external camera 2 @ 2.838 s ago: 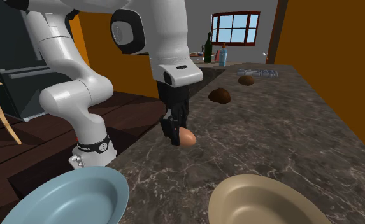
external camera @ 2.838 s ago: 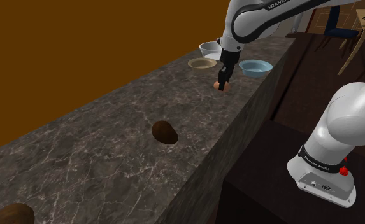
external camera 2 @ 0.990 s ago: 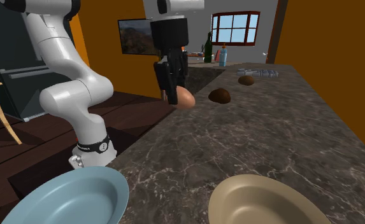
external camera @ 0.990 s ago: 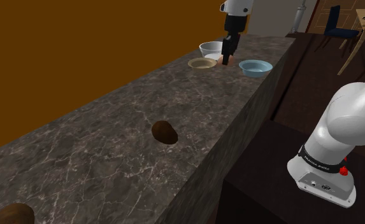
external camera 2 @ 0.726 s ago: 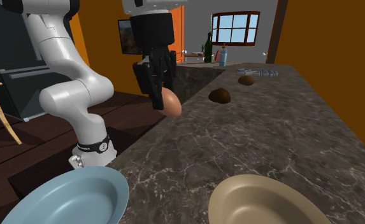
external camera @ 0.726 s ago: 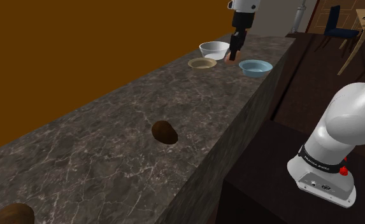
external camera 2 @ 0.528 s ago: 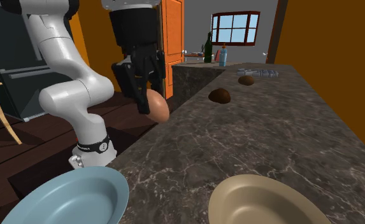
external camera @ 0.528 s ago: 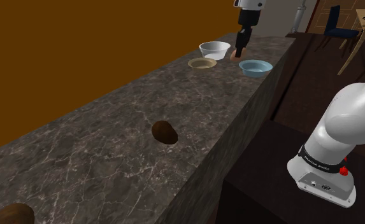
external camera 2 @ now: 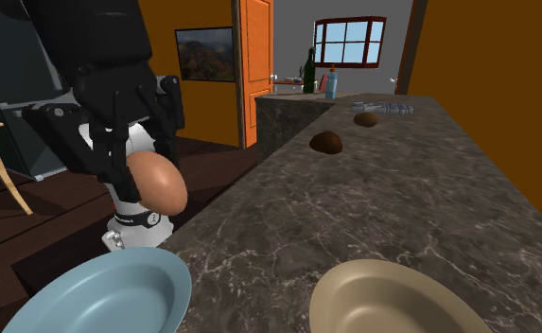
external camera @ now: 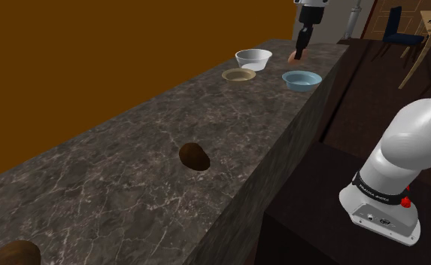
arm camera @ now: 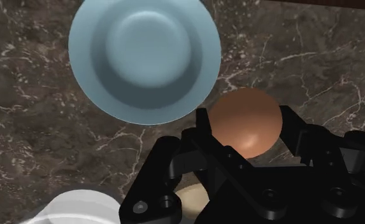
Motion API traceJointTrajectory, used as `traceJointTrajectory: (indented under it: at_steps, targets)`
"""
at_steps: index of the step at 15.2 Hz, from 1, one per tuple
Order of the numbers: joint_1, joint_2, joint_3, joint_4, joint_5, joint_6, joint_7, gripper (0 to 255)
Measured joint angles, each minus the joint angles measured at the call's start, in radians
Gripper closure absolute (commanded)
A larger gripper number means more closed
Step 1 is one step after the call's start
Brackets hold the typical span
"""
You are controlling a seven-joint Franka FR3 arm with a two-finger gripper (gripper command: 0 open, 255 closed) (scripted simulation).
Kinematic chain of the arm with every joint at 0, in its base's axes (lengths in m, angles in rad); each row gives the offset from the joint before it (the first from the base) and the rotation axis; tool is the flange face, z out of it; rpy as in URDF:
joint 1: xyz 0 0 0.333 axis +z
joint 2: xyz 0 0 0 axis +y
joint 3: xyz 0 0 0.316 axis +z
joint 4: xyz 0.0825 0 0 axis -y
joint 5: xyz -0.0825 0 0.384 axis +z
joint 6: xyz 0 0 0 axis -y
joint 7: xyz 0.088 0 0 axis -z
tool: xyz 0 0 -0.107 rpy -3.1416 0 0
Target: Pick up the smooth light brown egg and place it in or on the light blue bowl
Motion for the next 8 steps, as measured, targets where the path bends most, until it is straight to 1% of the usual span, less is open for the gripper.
traceJointTrajectory:
  at_steps: [5, 8]
  targets:
    - [-0.032, 0.085, -0.102, 0.089, -0.004, -0.01, -0.136, 255]
    - [-0.037, 0.097, -0.118, 0.064, -0.005, 0.024, -0.16, 255]
